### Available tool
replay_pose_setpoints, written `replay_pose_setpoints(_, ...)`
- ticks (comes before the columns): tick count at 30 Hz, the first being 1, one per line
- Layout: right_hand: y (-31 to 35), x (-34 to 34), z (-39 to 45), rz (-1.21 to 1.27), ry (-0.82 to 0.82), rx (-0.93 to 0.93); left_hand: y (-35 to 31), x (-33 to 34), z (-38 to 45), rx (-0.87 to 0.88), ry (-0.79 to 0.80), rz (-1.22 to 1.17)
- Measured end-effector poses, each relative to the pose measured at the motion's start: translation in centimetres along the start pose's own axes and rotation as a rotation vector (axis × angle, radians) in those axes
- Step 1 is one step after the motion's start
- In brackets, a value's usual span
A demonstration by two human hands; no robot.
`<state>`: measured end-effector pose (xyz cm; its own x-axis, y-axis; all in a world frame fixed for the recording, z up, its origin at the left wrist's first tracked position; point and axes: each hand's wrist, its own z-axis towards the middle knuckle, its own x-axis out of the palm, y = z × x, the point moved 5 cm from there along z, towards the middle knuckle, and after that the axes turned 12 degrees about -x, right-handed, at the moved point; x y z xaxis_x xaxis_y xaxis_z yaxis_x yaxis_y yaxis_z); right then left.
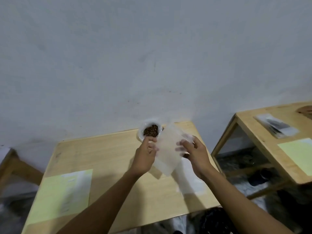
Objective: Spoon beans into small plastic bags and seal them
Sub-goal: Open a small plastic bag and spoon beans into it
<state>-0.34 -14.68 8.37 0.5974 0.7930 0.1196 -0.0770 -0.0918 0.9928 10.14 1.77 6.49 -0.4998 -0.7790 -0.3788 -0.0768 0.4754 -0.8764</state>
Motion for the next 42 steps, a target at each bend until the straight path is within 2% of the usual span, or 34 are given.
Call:
replay_pose_setpoints(3,1.3,2.4,0.6,-0.012,0.036,-0.08,-0.6,-3.5,0.4,0.081,-0.238,0.167)
replay_pose_setpoints(5,1.6,4.2,0.6,-0.113,0.071,-0.174,-1.3,-4.9,-0.1,0.069,-0.347,0.101)
replay_pose_setpoints(8,1.5,7.2,0.3,-0.307,0.217,-0.327,-1.9,-5.3,-0.6,-0.153,-0.168,-0.406)
replay_pose_setpoints(10,1.4,9.2,-0.2,-0.326,0.365,-0.333,-2.5,-5.6,-1.0,-0.218,-0.066,-0.669)
replay_pose_setpoints(13,1.3,11.2,-0.5,-0.259,0.497,-0.264,-3.0,-6.7,-1.6,-0.205,-0.061,-0.724)
replay_pose_setpoints(19,1.5,12.4,-0.1,-0.129,0.392,-0.233,-2.3,-7.7,-1.6,-0.206,-0.05,-0.703)
replay_pose_setpoints(25,0.2,12.6,0.3,-0.01,0.359,-0.067,-1.7,-7.9,-1.8,-0.201,-0.037,-0.717)
replay_pose_setpoints(33,-0.7,12.1,0.8,0.064,0.287,0.034,-0.9,-7.0,-1.2,-0.22,0.003,-0.782)
replay_pose_setpoints(35,-0.9,11.8,0.8,-0.055,0.267,-0.027,-0.9,-6.8,-1.1,-0.246,-0.03,-0.751)
replay_pose_setpoints(39,-0.7,11.8,0.2,-0.462,0.309,-0.29,-0.6,-6.4,-0.7,-0.288,-0.144,-0.656)
replay_pose_setpoints(42,-1.1,11.9,-0.3,-0.584,0.34,-0.313,0.0,-5.9,-0.6,-0.302,-0.161,-0.614)
